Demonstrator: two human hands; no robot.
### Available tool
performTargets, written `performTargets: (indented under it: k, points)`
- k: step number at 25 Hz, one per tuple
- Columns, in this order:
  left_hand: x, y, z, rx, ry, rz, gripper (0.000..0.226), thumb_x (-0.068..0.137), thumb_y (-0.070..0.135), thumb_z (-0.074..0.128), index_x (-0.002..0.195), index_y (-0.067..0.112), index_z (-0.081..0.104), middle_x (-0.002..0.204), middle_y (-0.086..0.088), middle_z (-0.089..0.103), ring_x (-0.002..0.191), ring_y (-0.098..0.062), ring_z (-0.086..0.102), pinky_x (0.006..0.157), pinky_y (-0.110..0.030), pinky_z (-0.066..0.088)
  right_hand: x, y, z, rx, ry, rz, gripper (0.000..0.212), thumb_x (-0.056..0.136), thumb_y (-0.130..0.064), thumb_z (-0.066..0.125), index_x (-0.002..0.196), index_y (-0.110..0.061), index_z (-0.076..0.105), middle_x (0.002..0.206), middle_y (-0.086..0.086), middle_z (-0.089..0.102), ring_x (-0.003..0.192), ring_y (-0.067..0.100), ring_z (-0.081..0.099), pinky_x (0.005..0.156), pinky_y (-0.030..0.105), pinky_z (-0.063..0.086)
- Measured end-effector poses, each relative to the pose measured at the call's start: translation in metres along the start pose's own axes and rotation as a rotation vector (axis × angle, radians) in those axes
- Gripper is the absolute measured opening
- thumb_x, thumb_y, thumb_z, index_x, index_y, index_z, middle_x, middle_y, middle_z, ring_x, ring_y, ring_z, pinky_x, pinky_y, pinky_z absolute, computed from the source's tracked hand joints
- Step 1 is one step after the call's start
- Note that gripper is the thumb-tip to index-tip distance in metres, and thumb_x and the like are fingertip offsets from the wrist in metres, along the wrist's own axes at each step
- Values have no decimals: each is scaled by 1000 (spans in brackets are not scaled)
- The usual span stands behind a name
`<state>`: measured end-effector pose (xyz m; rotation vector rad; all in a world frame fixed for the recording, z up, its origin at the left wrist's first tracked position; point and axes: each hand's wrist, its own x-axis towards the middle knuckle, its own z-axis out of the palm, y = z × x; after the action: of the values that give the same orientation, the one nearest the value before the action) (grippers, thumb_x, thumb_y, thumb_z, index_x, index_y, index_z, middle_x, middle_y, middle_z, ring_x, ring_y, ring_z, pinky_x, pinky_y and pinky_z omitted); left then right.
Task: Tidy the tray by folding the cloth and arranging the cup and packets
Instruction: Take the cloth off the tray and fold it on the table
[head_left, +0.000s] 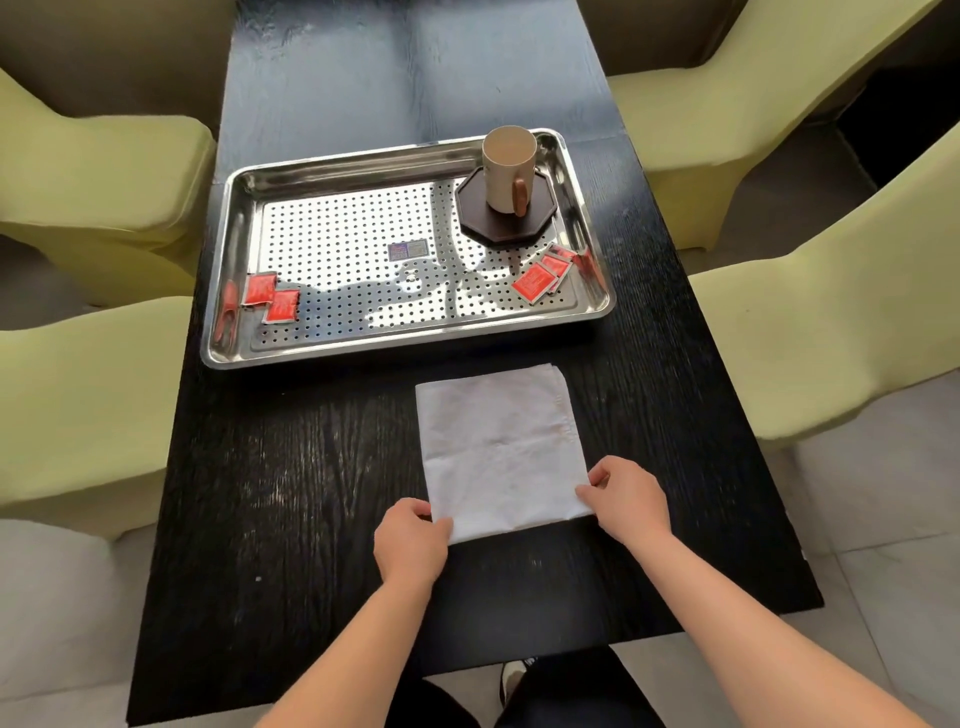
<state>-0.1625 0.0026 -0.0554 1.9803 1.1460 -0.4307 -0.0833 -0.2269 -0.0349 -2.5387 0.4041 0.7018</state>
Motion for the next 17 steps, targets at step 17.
performTargets:
  k: [17]
  points:
    - [3,-15,-22,-525,-218,-164,17,94,2,56,104,13,64,103,-10,72,89,-27,71,65,-32,58,-17,7,17,583,-126,163,21,89,-12,69,108,-17,61,87,8,74,64,15,65,51,25,53]
